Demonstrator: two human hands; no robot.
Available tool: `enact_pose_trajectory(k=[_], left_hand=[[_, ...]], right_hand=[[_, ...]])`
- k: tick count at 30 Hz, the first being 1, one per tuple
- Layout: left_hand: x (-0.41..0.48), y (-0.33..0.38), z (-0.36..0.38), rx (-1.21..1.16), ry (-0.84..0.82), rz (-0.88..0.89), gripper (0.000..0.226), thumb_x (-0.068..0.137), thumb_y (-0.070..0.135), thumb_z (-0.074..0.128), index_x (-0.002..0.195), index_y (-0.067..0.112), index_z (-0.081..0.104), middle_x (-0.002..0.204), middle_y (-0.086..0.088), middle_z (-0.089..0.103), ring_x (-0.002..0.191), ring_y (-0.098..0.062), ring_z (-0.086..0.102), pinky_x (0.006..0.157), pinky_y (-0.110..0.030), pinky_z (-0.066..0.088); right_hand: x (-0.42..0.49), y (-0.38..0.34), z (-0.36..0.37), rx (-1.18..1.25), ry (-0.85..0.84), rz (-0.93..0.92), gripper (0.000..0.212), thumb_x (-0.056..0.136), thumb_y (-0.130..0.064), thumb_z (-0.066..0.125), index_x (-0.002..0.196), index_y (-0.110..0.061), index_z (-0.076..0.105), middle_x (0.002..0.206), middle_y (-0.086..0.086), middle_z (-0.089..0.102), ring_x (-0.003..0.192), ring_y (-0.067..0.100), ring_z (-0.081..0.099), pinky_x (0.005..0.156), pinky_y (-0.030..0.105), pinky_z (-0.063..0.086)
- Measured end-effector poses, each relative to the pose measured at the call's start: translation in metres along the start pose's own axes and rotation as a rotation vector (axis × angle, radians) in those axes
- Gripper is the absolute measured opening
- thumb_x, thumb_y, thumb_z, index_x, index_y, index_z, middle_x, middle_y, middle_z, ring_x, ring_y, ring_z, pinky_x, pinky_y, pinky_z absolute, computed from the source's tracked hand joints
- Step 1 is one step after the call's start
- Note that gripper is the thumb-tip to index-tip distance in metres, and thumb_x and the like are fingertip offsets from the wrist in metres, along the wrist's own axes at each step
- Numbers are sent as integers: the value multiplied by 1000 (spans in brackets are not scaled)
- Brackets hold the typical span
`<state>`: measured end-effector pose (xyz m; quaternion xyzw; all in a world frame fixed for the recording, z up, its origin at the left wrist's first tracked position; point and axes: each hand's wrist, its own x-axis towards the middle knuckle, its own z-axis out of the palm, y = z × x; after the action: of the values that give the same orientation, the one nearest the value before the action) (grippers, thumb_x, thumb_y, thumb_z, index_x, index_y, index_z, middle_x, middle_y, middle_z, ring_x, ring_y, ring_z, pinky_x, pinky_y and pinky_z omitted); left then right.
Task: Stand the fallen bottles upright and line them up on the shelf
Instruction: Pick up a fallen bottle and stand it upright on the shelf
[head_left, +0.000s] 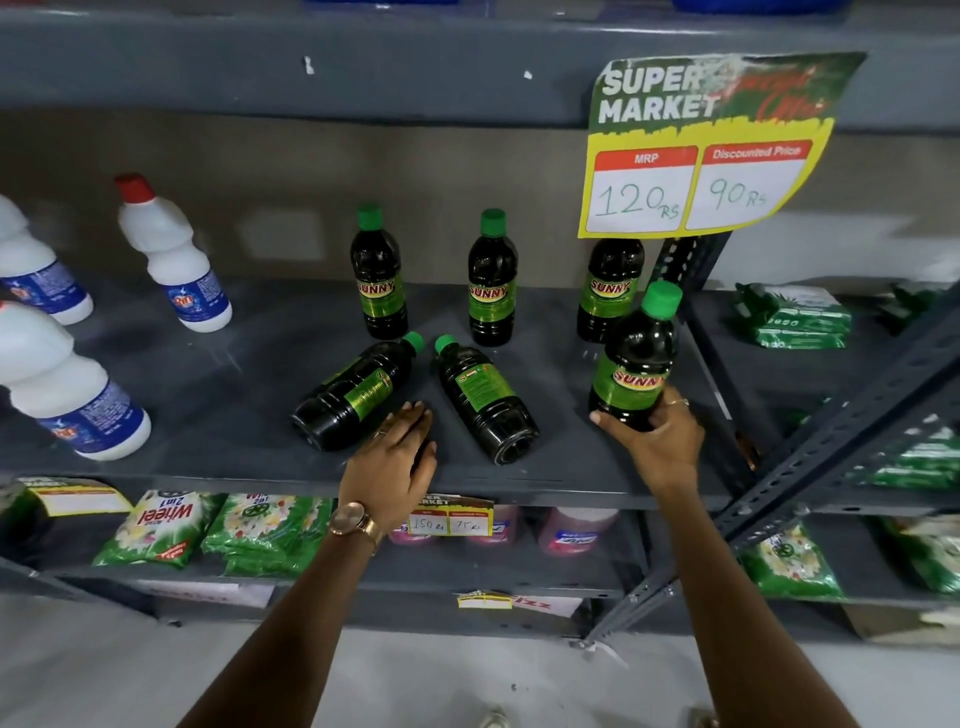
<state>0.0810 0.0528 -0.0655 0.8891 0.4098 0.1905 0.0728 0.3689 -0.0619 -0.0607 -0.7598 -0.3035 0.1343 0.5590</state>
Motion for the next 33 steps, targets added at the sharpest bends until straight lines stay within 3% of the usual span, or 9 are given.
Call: enact_pose_trajectory(k=[6,11,13,16,20,24,28,31,33], left_hand=[[0,2,-2,5,4,10,52,88,37,32,126,9,53,133,-10,54,124,-26,48,96,-37,41],[1,1,-1,15,-36,-19,53,88,39,32,127,10,52,134,-12,53,124,-30,47,89,-43,49],[1,3,-1,21,-42,-20,53,88,38,31,127,10,52,135,-13,52,124,-31,47,91,-43,48],[2,4,-3,23,-36,-21,52,87,37,32,126,10,53,134,-13,53,122,-31,49,88,-44,50],[1,2,-3,24,-57,-24,53,87,39,31,127,10,52,135,-13,51,123,-31,48,86,-44,51],[1,2,-2,18,-62,-30,53,87,39,31,128,11,51,137,-12,50,124,-31,47,85,-44,52],[1,0,-3,2,-74,-36,53,87,38,32,129,11,50,137,-13,50,125,-32,47,88,-45,50],[0,-2,-5,-97,-89,-20,55,87,41,30,129,11,50,139,-12,47,129,-28,41,97,-44,44],[-4,-2,-14,-233,-77,11,53,88,42,33,128,13,50,140,-9,47,131,-20,38,99,-37,41]], right_hand=[[-54,7,-19,-48,24,-66,61,59,-33,89,110,-15,63,99,4,72,92,17,69,83,32,55],[-80,10,-25,-26,35,-53,53,61,-31,88,105,-20,62,98,2,70,93,17,65,84,24,50],[-81,13,-29,-60,-21,-48,60,58,-34,89,109,-19,61,102,1,68,95,16,63,83,17,44],[-77,20,-35,-118,-100,-46,76,55,-38,89,120,-11,59,113,4,67,105,20,61,91,28,47],[-74,17,-39,-150,-111,-55,61,61,-21,87,115,-9,62,108,4,69,98,17,61,81,2,39],[-74,14,-33,-115,-86,-43,62,60,-19,88,116,-9,63,106,-3,66,103,19,62,89,22,43],[-75,14,-31,-184,-58,-69,67,61,-20,86,120,-3,60,114,7,68,110,27,62,92,25,42],[-79,14,-29,-141,-6,-41,93,56,-29,86,137,-4,48,133,10,60,123,23,56,98,27,43],[-94,11,-26,-69,126,-28,105,55,-38,85,144,-9,39,144,9,48,130,16,48,105,30,42]])
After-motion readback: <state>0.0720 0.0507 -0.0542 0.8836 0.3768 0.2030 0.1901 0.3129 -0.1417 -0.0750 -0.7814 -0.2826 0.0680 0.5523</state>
